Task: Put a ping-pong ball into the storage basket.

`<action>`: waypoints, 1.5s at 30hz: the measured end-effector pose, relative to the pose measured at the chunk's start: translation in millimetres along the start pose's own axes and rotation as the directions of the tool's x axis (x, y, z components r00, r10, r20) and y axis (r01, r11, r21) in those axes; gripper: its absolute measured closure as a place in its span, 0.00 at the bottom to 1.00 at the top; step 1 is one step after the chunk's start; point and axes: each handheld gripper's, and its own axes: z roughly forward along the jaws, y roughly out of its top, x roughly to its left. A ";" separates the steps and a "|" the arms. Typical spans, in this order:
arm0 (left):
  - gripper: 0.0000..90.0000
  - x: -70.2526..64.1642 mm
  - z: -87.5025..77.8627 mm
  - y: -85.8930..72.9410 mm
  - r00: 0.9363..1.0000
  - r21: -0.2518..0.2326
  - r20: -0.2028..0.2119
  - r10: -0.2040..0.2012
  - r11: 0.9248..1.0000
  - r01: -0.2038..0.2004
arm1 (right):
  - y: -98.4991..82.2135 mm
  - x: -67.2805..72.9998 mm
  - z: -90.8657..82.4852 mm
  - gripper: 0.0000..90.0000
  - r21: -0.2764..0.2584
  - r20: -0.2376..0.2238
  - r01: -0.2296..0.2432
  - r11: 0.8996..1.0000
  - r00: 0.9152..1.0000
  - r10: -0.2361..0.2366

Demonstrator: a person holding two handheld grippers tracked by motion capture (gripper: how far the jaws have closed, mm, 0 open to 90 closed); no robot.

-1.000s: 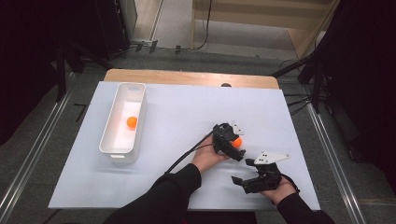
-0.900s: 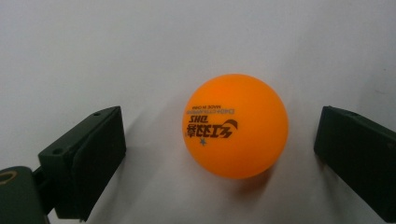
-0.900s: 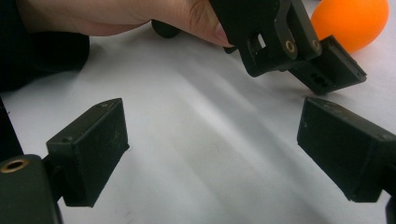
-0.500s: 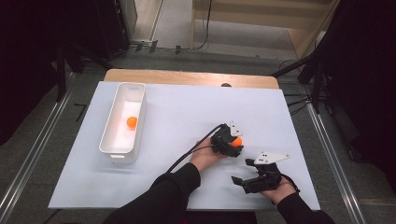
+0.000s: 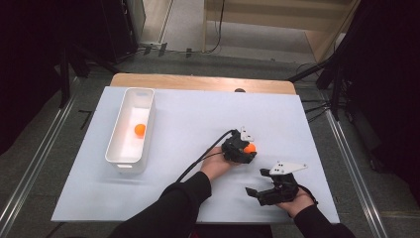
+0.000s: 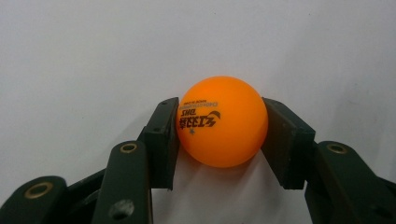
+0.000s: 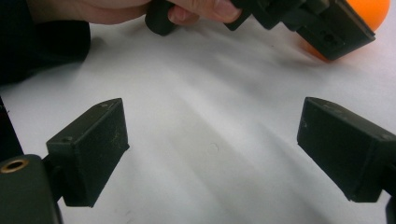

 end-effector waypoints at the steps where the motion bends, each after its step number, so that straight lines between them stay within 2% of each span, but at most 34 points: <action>1: 0.56 0.8 -0.7 0.2 1.000 0.001 0.000 0.001 1.000 -0.001 | 0.0 -0.2 0.1 0.08 0.001 0.001 0.001 1.000 1.000 -0.001; 5: 0.56 4.8 -7.0 2.6 0.999 -0.006 0.024 -0.034 0.999 0.034 | 0.2 -0.2 0.4 0.08 0.000 0.003 -0.001 1.000 1.000 0.001; 10: 0.56 6.8 -18.2 7.2 0.998 -0.012 0.049 -0.048 0.999 0.049 | 0.3 0.6 1.1 0.08 0.004 0.000 -0.005 1.000 1.000 0.005; 13: 0.56 9.7 -24.1 9.4 0.994 0.002 0.068 -0.083 0.997 0.083 | 0.1 0.4 1.0 0.08 0.005 0.001 -0.002 1.000 1.000 0.002; 18: 0.56 12.5 -31.3 10.7 0.992 0.037 0.083 -0.092 0.995 0.090 | 0.1 -0.2 1.3 0.08 0.003 0.003 -0.001 1.000 1.000 0.001; 23: 0.56 13.4 -37.2 12.9 0.985 0.050 0.110 -0.130 0.991 0.125 | 0.0 0.0 1.6 0.08 0.005 0.000 -0.007 1.000 1.000 0.007; 27: 0.56 12.1 -43.9 14.3 0.986 0.058 0.118 -0.122 0.992 0.116 | -0.3 -0.9 0.9 0.08 0.001 0.006 -0.001 1.000 1.000 0.001; 29: 0.56 11.5 -47.5 14.1 0.988 0.048 0.116 -0.106 0.994 0.101 | -0.4 -1.0 1.1 0.08 0.001 0.009 -0.003 1.000 1.000 0.003; 34: 0.56 13.2 -55.2 14.6 0.987 0.040 0.130 -0.098 0.995 0.093 | -0.3 -0.6 1.9 0.08 0.003 0.005 -0.004 1.000 1.000 0.004; 39: 0.56 15.0 -61.8 13.9 0.986 0.046 0.137 -0.100 0.994 0.095 | -0.6 -1.6 1.2 0.08 0.006 0.009 -0.009 1.000 1.000 0.009; 45: 0.56 19.2 -69.2 13.4 0.982 0.044 0.148 -0.119 0.993 0.114 | -0.4 -0.9 2.0 0.08 0.012 0.008 -0.010 1.000 1.000 0.010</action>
